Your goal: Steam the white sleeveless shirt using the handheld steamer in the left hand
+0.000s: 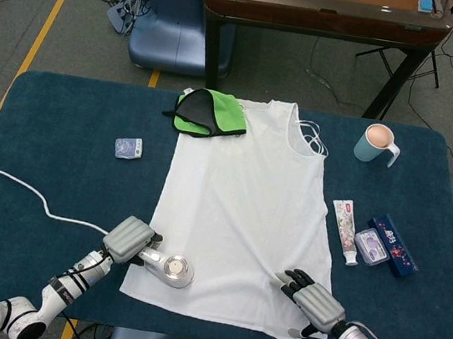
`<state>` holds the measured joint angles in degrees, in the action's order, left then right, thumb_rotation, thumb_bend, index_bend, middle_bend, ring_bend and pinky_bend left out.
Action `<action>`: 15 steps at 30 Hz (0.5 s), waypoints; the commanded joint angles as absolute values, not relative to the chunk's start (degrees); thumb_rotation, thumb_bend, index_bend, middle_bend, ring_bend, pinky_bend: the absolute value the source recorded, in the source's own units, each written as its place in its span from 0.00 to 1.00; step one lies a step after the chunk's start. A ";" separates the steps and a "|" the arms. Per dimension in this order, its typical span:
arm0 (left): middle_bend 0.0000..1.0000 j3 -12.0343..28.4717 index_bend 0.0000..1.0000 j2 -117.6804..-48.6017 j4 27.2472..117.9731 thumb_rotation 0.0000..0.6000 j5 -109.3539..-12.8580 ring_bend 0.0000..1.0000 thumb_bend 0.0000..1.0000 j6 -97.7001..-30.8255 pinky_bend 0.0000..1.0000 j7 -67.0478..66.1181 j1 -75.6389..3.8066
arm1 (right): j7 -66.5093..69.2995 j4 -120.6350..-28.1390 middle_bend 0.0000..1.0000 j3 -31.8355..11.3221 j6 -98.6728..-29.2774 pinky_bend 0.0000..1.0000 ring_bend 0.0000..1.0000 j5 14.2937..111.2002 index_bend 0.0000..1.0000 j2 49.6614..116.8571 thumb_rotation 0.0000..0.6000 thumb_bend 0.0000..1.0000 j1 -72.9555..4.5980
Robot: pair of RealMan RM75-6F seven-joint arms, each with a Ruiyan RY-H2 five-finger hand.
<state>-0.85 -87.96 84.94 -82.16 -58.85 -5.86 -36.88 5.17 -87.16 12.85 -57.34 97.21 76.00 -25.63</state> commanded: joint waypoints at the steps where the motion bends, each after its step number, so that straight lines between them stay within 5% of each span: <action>1: 0.78 -1.26 0.70 -85.93 87.25 1.00 -83.19 0.66 0.21 -60.11 0.67 -5.53 -36.00 | 5.15 -87.86 0.08 12.76 -58.25 0.01 0.00 97.72 0.00 75.38 0.98 0.16 -25.51; 15: 0.78 3.28 0.70 -76.27 91.14 1.00 -79.35 0.66 0.21 -64.09 0.67 2.32 -32.90 | 1.45 -99.38 0.08 7.35 -67.49 0.01 0.00 99.73 0.00 64.45 0.98 0.14 -26.27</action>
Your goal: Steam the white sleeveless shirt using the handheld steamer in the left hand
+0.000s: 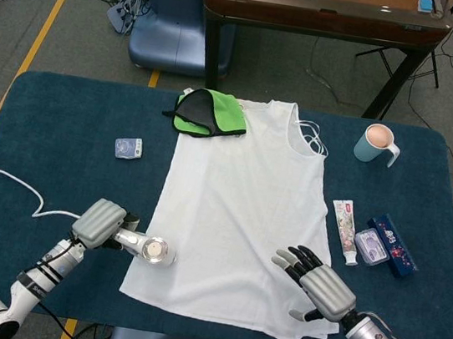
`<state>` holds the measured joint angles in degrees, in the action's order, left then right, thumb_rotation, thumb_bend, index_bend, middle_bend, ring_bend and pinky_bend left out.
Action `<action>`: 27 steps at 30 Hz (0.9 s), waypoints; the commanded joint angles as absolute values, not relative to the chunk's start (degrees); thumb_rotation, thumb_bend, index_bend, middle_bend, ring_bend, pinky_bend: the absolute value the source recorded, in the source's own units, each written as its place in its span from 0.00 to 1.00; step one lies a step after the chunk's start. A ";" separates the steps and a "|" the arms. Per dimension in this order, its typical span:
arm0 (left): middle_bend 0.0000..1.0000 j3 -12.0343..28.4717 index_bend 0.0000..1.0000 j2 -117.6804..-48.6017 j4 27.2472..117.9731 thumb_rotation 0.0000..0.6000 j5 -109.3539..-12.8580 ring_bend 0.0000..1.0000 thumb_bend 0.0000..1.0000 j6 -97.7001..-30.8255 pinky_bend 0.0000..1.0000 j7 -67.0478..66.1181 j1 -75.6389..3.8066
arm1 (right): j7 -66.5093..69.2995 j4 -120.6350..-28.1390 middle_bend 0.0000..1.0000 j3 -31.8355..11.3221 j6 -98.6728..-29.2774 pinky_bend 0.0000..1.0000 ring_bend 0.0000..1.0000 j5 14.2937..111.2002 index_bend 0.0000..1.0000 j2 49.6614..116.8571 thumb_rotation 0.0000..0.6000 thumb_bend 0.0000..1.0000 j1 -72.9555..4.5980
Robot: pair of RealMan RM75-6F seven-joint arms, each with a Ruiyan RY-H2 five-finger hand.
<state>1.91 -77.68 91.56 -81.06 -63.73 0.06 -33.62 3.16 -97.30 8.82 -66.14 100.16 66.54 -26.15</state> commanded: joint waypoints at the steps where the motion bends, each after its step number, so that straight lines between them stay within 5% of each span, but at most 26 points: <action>1: 0.78 3.85 0.70 -75.75 90.42 1.00 -78.51 0.66 0.21 -64.09 0.67 3.39 -32.66 | 0.60 -100.33 0.08 6.77 -67.81 0.01 0.00 99.24 0.00 63.40 0.98 0.13 -26.25; 7: 0.78 5.98 0.70 -75.18 84.99 1.00 -75.43 0.65 0.21 -63.45 0.67 8.43 -31.78 | -2.47 -104.15 0.08 4.50 -69.61 0.01 0.00 97.54 0.00 59.26 0.94 0.06 -25.75; 27: 0.73 6.24 0.67 -81.76 66.82 1.00 -74.46 0.62 0.20 -57.54 0.67 13.27 -32.10 | -2.82 -106.48 0.08 3.41 -70.97 0.01 0.00 96.91 0.00 55.11 0.93 0.04 -23.06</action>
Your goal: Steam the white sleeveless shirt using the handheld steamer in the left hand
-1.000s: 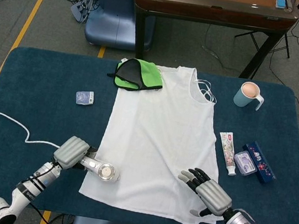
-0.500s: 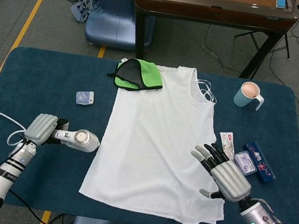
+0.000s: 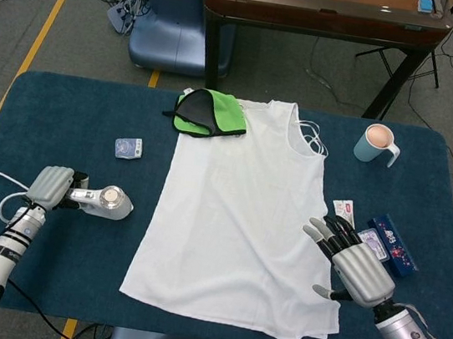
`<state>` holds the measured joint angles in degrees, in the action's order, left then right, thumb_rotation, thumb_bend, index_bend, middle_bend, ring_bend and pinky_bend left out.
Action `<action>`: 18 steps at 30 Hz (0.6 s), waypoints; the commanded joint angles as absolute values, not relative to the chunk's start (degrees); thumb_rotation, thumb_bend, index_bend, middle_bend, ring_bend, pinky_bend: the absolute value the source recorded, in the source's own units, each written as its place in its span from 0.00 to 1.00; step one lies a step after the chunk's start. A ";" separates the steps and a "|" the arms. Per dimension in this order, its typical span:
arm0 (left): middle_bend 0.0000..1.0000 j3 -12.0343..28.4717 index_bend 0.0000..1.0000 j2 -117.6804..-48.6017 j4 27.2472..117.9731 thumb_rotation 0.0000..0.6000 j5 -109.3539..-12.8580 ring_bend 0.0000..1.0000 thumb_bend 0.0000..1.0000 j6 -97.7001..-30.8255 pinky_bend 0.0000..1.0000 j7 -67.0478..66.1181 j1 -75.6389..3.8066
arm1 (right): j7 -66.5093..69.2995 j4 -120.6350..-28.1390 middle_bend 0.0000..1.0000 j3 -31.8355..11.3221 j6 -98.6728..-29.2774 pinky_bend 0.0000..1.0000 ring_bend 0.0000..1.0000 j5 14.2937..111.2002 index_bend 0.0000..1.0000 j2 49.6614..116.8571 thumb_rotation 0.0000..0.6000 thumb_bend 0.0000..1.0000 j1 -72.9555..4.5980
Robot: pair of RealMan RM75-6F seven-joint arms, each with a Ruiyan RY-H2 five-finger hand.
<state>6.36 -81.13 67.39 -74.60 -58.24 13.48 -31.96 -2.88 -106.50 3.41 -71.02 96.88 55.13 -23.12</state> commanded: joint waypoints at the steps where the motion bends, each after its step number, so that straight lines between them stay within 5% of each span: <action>1: 0.73 6.23 0.67 -82.13 66.57 1.00 -74.45 0.62 0.20 -57.37 0.66 13.14 -32.11 | -2.73 -106.46 0.08 3.40 -70.87 0.01 0.00 96.96 0.00 55.08 0.93 0.04 -23.00; 9: 0.65 6.56 0.59 -83.97 65.04 1.00 -74.21 0.55 0.20 -56.77 0.63 12.39 -32.15 | -2.13 -106.33 0.08 3.26 -70.56 0.01 0.00 97.28 0.00 54.77 0.93 0.04 -22.60; 18: 0.19 6.25 0.11 -82.84 66.81 1.00 -75.22 0.18 0.20 -57.37 0.44 12.29 -31.39 | -0.84 -105.74 0.08 3.04 -70.36 0.01 0.00 97.78 0.00 54.71 0.93 0.04 -22.36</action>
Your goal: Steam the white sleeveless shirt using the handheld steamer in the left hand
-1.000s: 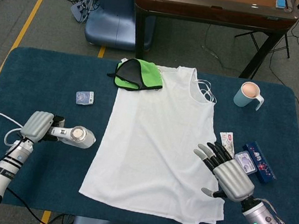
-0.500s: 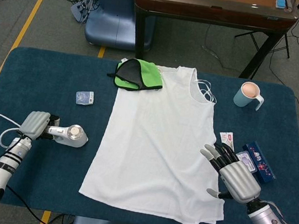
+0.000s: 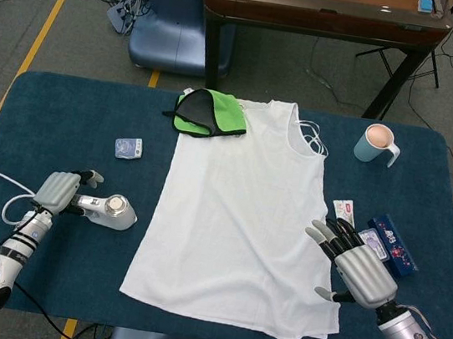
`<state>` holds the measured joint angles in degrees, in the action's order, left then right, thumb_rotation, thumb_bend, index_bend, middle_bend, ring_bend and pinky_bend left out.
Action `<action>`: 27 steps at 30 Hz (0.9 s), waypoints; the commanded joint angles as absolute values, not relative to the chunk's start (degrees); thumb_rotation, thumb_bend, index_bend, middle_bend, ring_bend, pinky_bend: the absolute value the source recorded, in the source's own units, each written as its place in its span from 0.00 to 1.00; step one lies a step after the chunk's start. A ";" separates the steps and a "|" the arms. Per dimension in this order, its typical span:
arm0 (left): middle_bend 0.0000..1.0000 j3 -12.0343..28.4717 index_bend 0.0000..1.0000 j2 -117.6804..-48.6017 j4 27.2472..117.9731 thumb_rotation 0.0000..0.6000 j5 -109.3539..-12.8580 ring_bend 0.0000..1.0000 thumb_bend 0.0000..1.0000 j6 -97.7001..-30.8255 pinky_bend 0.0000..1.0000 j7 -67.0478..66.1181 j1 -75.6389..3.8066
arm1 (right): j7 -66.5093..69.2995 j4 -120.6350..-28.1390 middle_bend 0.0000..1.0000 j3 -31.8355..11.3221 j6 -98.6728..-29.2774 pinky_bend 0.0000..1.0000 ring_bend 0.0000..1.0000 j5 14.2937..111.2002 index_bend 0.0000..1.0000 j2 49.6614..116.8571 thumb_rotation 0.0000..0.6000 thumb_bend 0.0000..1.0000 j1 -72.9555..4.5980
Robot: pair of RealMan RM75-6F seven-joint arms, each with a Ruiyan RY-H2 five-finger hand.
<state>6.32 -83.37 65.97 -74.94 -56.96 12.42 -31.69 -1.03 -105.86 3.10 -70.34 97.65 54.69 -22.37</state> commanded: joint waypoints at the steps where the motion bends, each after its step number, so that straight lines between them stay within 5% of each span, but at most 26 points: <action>1: 0.15 6.20 0.07 -82.53 67.31 1.00 -75.47 0.15 0.20 -57.79 0.40 12.20 -31.18 | -0.62 -105.64 0.08 2.96 -70.41 0.01 0.00 97.86 0.00 54.71 0.93 0.04 -22.34; 7: 0.00 5.55 0.00 -81.02 69.59 0.98 -75.29 0.00 0.15 -57.26 0.23 10.09 -30.64 | 0.99 -105.22 0.08 2.72 -70.67 0.01 0.00 98.31 0.00 54.53 0.93 0.04 -22.29; 13: 0.00 5.11 0.00 -78.92 73.23 0.74 -73.48 0.00 0.11 -55.25 0.12 6.89 -30.34 | 2.53 -104.41 0.08 2.56 -70.95 0.01 0.00 98.84 0.00 54.47 0.93 0.04 -22.23; 17: 0.00 4.73 0.00 -76.85 76.39 0.60 -72.74 0.00 0.11 -54.51 0.09 5.05 -30.04 | 3.18 -103.94 0.08 2.42 -70.99 0.01 0.00 98.90 0.00 54.49 0.93 0.04 -22.21; 27: 0.00 4.20 0.00 -72.10 82.95 0.56 -70.25 0.00 0.11 -54.08 0.09 1.11 -28.94 | 4.43 -102.55 0.08 1.99 -71.19 0.01 0.00 98.17 0.00 54.67 0.93 0.04 -21.90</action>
